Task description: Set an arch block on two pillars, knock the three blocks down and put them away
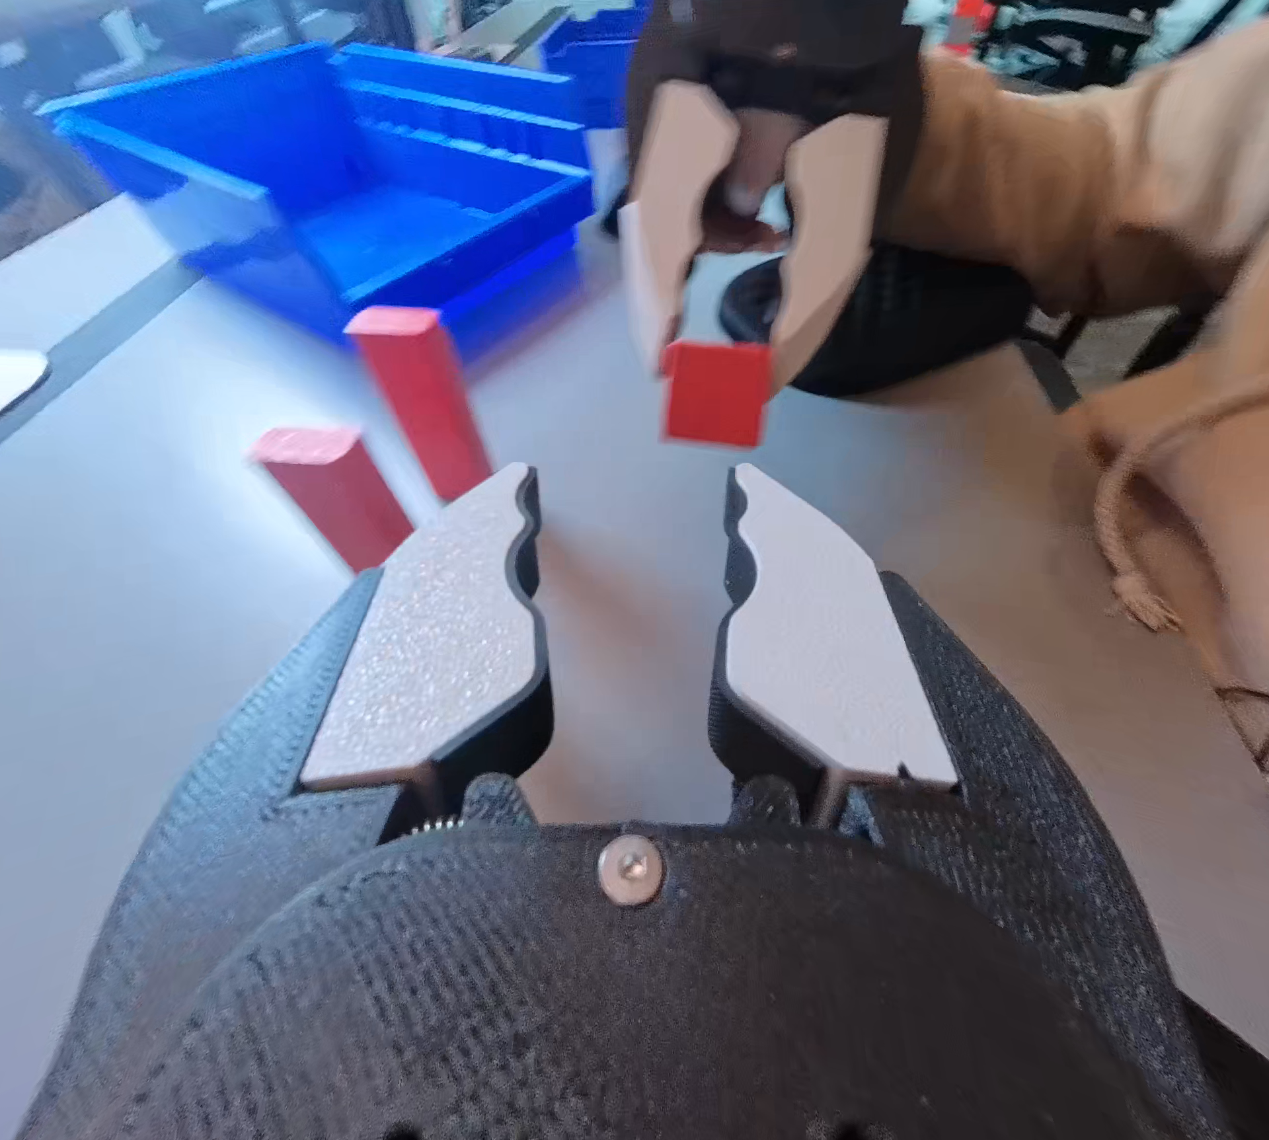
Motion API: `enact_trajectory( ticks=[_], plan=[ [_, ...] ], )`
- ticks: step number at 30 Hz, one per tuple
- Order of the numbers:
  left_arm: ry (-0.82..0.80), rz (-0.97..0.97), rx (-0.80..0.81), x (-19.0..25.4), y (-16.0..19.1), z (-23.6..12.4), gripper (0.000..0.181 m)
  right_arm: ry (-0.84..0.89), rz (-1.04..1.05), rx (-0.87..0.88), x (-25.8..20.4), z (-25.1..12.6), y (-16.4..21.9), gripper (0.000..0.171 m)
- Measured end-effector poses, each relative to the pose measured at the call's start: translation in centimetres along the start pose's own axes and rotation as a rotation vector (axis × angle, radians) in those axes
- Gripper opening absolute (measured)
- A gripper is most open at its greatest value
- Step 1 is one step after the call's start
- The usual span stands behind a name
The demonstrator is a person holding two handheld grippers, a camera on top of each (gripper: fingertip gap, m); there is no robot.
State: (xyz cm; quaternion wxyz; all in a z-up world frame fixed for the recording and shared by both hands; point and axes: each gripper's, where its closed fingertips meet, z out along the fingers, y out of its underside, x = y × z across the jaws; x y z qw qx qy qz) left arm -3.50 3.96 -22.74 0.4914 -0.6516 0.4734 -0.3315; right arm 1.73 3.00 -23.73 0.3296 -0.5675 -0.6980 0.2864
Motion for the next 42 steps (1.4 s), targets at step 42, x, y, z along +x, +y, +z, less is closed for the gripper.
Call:
enact_trajectory(
  ticks=[42],
  plan=[
    [0.062,-0.023,-0.168,-8.7,4.3,3.9,0.032,-0.051,0.070,0.058,-0.1,-2.3,2.0,0.032]
  ],
)
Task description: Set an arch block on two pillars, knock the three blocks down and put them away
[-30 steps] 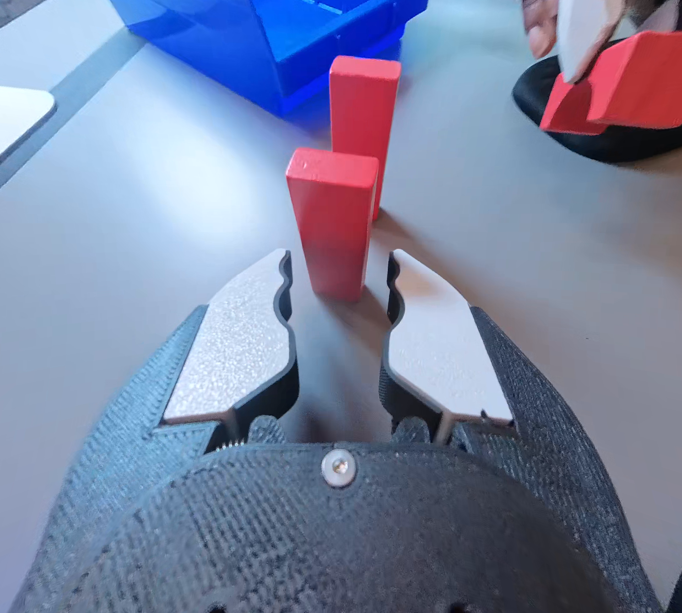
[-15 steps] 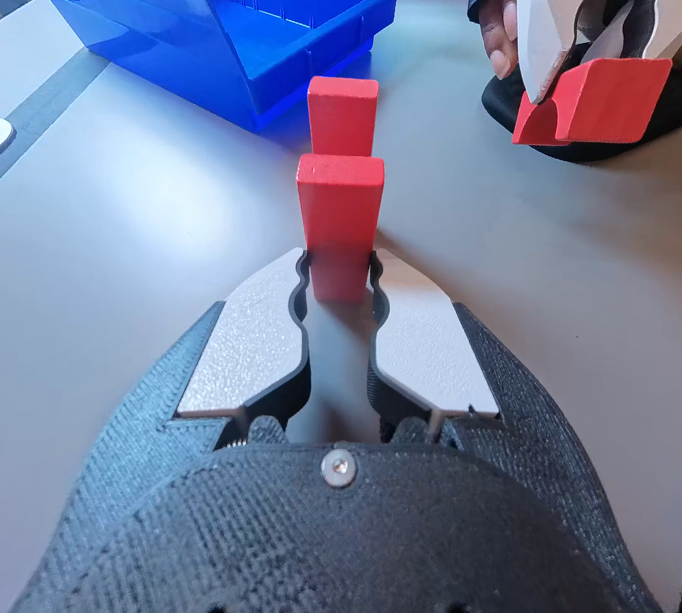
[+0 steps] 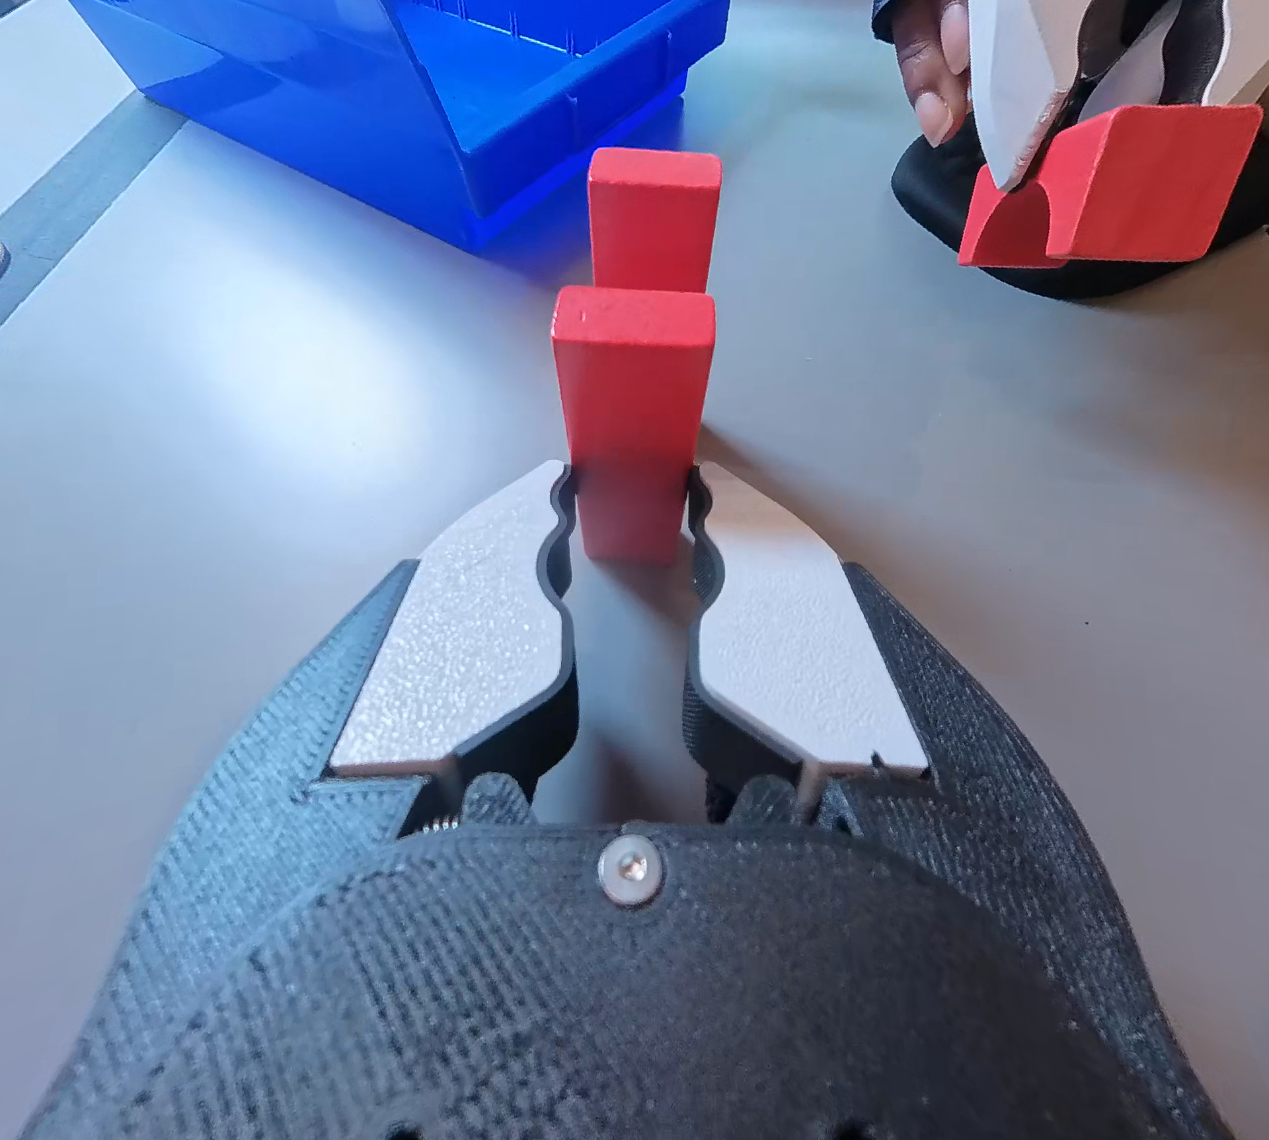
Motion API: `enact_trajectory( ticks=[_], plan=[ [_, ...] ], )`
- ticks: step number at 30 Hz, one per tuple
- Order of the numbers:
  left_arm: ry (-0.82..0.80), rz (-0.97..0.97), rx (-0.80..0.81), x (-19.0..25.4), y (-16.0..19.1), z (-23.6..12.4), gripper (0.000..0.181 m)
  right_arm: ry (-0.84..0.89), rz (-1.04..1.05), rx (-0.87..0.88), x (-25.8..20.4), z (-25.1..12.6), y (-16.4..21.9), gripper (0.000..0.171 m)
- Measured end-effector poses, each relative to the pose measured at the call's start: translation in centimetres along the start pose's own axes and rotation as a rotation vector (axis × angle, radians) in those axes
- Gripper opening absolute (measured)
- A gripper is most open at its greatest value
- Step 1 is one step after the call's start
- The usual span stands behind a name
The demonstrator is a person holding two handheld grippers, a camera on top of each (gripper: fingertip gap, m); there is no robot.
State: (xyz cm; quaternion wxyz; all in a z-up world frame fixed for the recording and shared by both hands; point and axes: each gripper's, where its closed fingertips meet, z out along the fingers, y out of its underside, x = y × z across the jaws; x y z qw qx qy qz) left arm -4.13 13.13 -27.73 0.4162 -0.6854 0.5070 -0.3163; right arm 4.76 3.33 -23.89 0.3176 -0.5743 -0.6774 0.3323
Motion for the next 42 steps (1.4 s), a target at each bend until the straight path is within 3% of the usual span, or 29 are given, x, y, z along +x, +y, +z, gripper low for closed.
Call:
enact_trajectory(
  ticks=[16,23,36,42],
  plan=[
    [-0.014,0.016,-0.006,-0.1,0.1,0.0,0.036,0.032,0.015,-0.004,0.7,-0.2,-0.1,0.032],
    [-0.021,0.022,-0.015,-0.1,0.2,-0.1,0.036,0.138,-0.001,0.002,3.0,-1.3,-2.7,0.032],
    [-0.006,0.035,-0.012,0.0,0.2,0.0,0.032,0.190,-0.080,-0.106,6.8,-1.4,-5.9,0.032],
    [-0.010,0.019,0.006,0.0,-0.3,-0.4,0.045,0.164,-0.081,-0.257,9.5,-0.3,-6.7,0.032]
  ],
)
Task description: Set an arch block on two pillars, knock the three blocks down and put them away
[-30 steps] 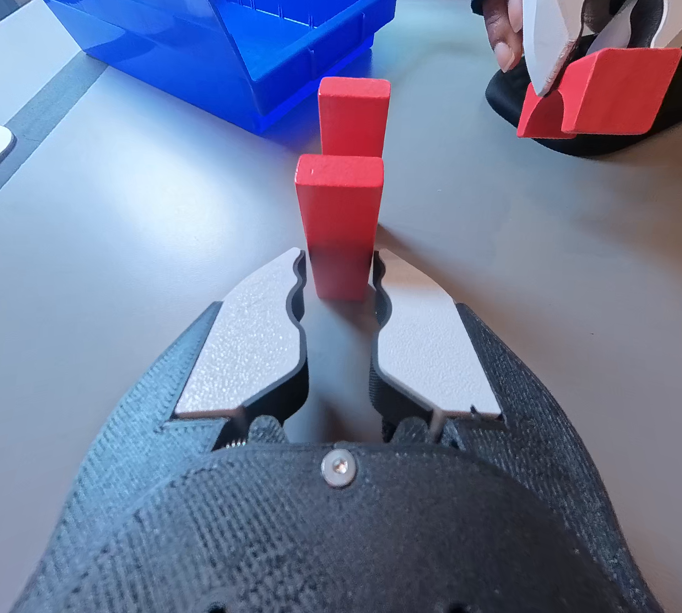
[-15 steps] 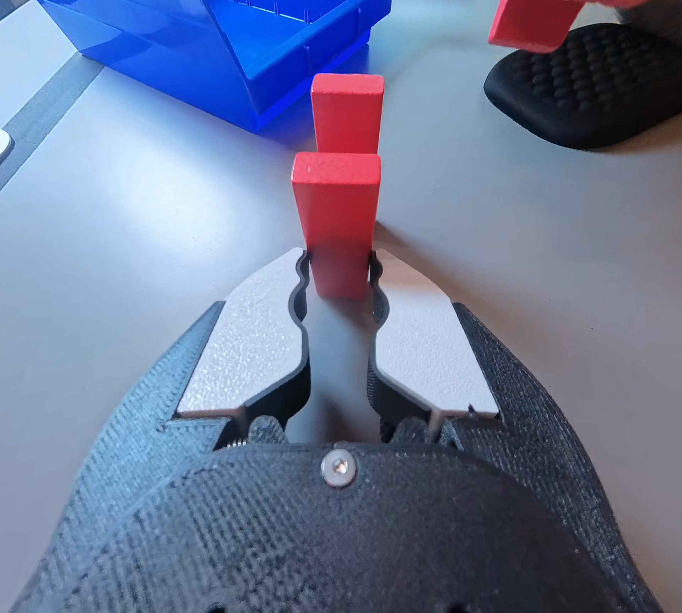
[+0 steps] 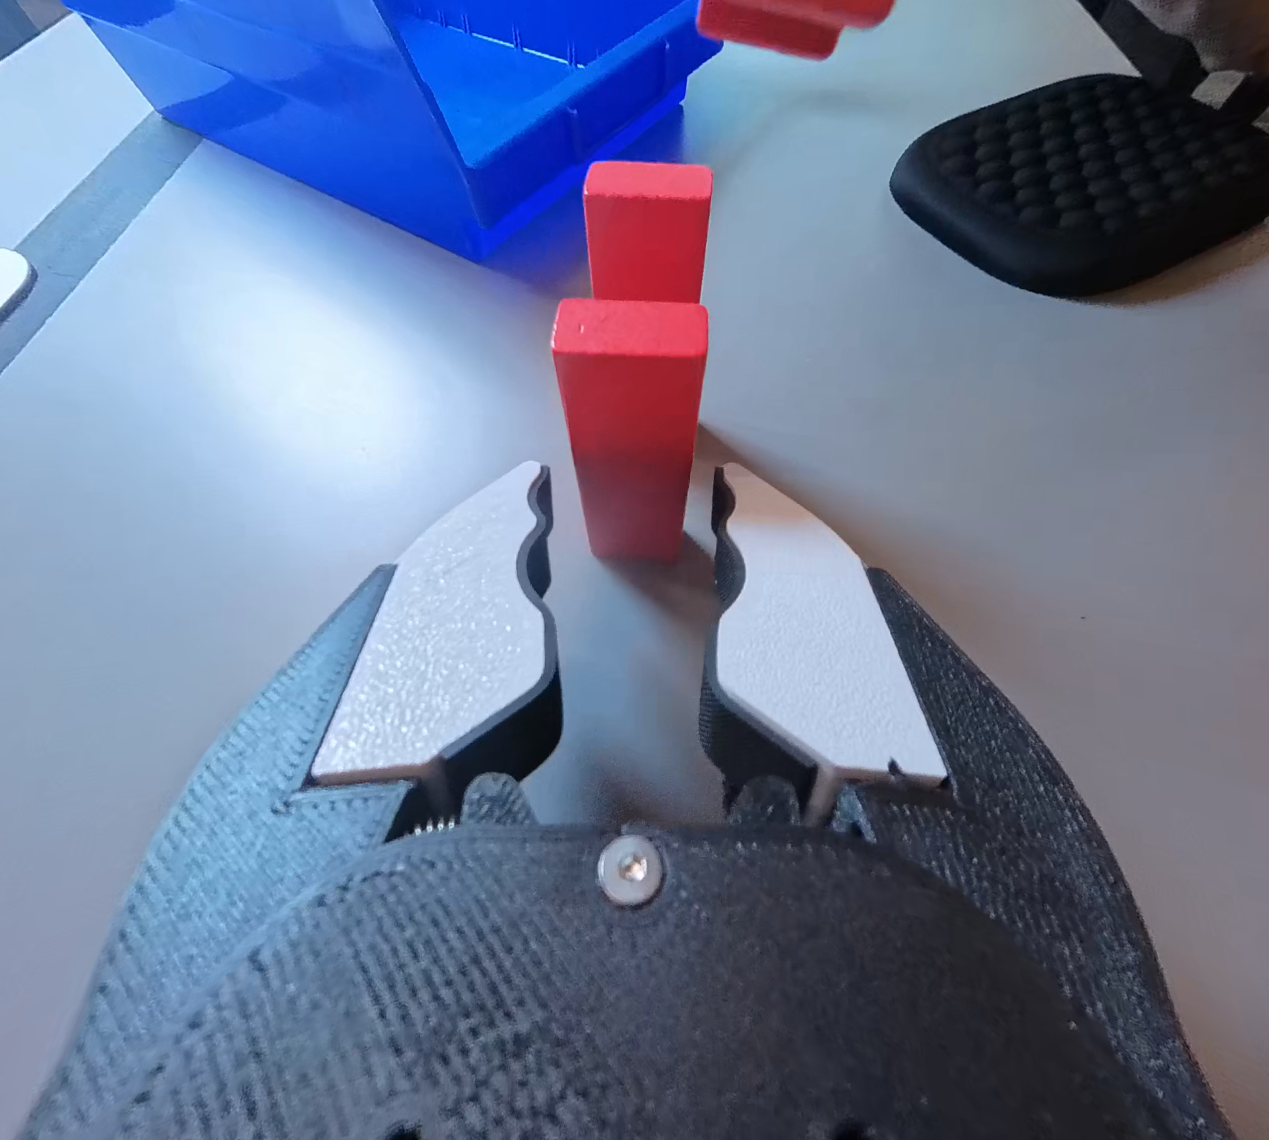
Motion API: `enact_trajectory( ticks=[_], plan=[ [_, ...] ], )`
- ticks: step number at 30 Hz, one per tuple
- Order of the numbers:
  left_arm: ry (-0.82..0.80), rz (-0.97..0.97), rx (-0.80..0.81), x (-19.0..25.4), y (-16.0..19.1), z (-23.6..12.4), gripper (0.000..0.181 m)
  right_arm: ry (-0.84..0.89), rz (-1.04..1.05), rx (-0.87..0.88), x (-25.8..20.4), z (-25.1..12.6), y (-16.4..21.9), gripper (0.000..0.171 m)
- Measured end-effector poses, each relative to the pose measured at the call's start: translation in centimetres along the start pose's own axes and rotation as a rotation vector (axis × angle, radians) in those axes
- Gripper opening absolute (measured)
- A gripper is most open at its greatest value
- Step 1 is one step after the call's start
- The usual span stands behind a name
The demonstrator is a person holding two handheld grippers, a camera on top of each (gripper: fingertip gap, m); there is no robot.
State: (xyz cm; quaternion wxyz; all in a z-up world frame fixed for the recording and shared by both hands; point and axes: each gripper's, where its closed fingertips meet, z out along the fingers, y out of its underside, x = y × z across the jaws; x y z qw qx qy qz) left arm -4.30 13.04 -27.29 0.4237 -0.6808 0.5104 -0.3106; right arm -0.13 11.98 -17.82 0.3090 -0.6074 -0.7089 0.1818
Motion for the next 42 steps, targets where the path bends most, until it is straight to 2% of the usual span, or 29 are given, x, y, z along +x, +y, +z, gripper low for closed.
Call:
enact_trajectory(
  ticks=[6,14,42],
  plan=[
    [-0.019,0.003,0.013,0.2,-0.1,-0.5,0.047,-0.098,-0.012,-0.179,1.2,2.1,-0.9,0.032],
    [-0.026,0.002,0.024,0.3,0.1,-1.0,0.047,-0.147,-0.045,-0.308,1.4,3.6,-0.3,0.033],
    [-0.041,-0.003,0.027,0.3,0.5,-2.0,0.049,-0.147,-0.099,-0.320,1.3,4.2,-0.1,0.033]
  ],
)
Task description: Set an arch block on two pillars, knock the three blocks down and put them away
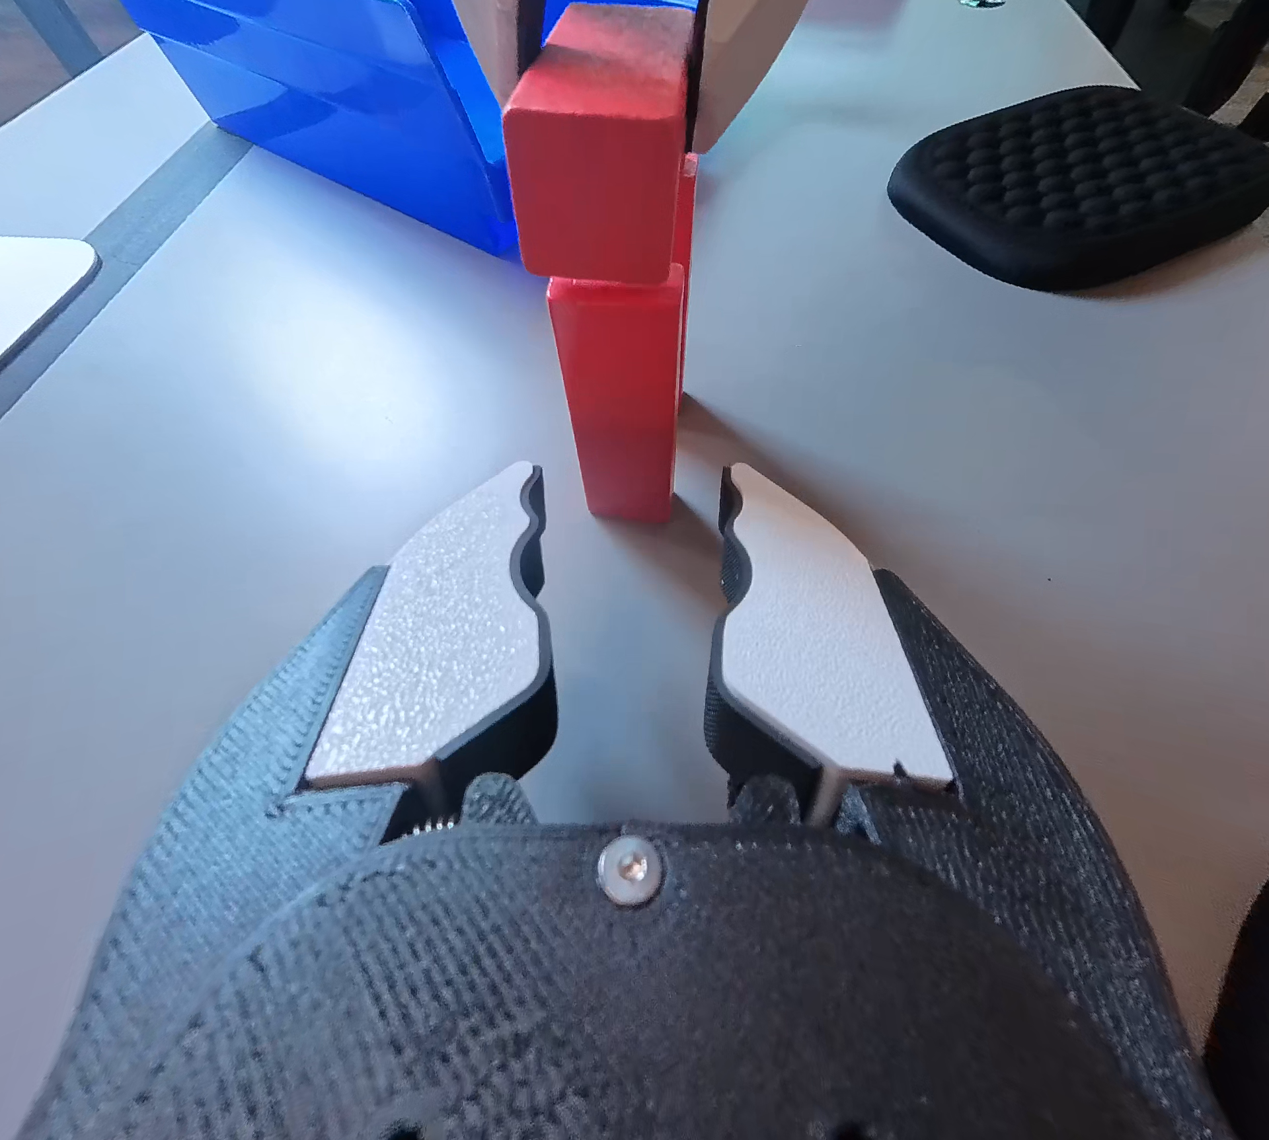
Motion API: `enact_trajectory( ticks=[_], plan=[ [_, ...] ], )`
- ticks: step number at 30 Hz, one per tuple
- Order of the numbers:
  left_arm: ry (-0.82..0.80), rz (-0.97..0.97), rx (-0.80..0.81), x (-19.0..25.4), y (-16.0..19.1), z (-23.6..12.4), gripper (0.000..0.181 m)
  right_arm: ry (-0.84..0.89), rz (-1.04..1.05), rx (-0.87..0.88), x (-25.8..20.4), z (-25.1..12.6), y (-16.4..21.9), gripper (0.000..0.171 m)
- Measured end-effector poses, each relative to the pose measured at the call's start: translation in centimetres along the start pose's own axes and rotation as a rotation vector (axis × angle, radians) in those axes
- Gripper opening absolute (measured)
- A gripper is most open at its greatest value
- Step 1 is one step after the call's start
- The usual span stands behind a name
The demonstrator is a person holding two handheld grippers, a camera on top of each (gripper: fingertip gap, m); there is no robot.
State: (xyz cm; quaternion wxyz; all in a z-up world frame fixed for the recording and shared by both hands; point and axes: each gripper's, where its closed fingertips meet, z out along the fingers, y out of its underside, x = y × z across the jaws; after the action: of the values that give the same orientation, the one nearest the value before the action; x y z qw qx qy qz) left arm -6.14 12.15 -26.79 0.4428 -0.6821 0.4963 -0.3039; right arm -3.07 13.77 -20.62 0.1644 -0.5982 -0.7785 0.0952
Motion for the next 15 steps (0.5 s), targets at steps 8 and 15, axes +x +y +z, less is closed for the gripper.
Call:
enact_trajectory(
  ticks=[8,15],
  plan=[
    [-0.009,-0.006,0.013,0.2,-0.2,-0.4,0.057,-0.005,-0.005,-0.006,0.0,0.1,0.1,0.033],
    [-0.062,0.003,0.074,0.6,-1.2,-1.1,0.060,-0.009,-0.007,0.002,-0.1,0.1,0.0,0.033]
  ],
)
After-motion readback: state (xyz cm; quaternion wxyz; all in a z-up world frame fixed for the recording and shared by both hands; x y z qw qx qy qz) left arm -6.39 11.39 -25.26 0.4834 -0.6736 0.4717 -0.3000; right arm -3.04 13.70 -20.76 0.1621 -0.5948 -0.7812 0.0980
